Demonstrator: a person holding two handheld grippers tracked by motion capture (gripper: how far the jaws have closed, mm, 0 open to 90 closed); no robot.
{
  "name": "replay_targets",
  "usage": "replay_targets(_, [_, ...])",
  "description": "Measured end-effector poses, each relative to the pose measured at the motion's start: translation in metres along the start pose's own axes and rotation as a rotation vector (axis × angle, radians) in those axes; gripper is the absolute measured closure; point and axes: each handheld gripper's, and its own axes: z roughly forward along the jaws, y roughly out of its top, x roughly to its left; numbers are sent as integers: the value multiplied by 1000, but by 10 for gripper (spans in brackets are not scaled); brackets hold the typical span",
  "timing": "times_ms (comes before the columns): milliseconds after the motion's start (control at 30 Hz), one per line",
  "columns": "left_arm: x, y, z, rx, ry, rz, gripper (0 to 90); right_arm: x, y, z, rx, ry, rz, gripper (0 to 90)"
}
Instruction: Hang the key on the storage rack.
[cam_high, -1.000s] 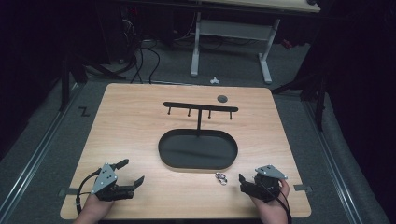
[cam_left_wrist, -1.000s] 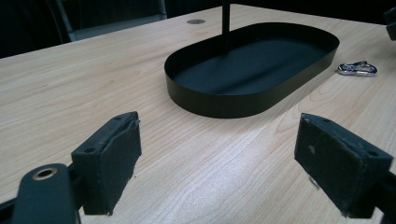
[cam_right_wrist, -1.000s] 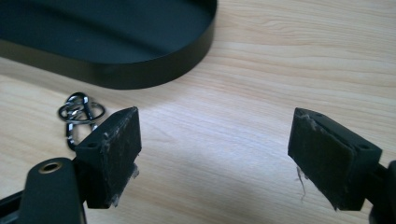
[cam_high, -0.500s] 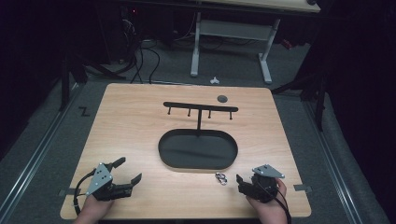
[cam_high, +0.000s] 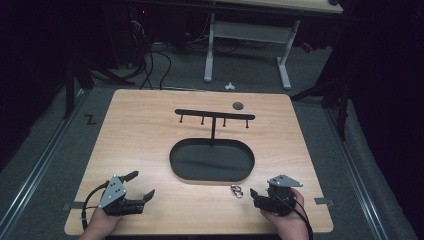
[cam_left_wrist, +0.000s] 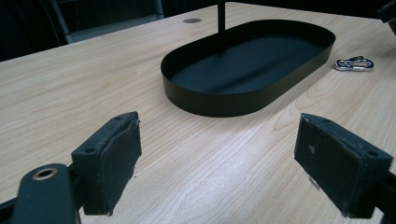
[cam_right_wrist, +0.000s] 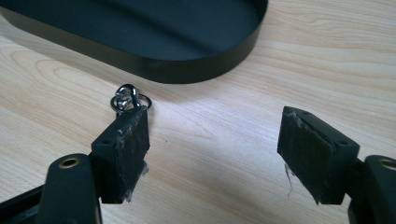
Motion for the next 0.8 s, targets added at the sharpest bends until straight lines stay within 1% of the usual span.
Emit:
replay_targets(67, [1,0,-1,-7,3,-13,152,1,2,2,16,13,-14,254])
replay_targets(167, [2,-1,-1,-8,9,-21,152,3,5,6,52,29,-42,276])
replay_targets(333, [1,0,-1,-12,1,-7,152,4,8,8,92,31,-41,288])
replay_targets(367, [1,0,-1,-12,1,-6,152,3,9,8,116,34,-46,291])
replay_targets(433, [1,0,-2,-13,-3,-2,152,3,9,8,125,35,-46,295])
replay_targets(500, [0,0,-2,-19,-4,-5,152,3,11,8,167,35,-52,308])
replay_targets(533, [1,0,-2,-17,-5,-3,152,3,11,8,167,35,-52,308])
replay_targets(633, [1,0,-3,-15,-7,-5,152,4,14,7,201,38,-77,329])
replay_targets(667, [1,0,-2,-15,-7,-6,152,6,18,8,229,38,-100,330])
replay_targets(700, [1,0,-2,-16,-7,-5,152,6,18,8,229,38,-100,330])
replay_targets(733, [0,0,-2,-17,-8,-4,151,7,19,8,244,39,-108,333])
replay_targets(767, [0,0,-2,-12,-8,2,152,8,21,9,257,44,-123,335])
replay_targets(800, [-1,0,-1,-10,-11,5,151,11,23,11,283,54,-140,337])
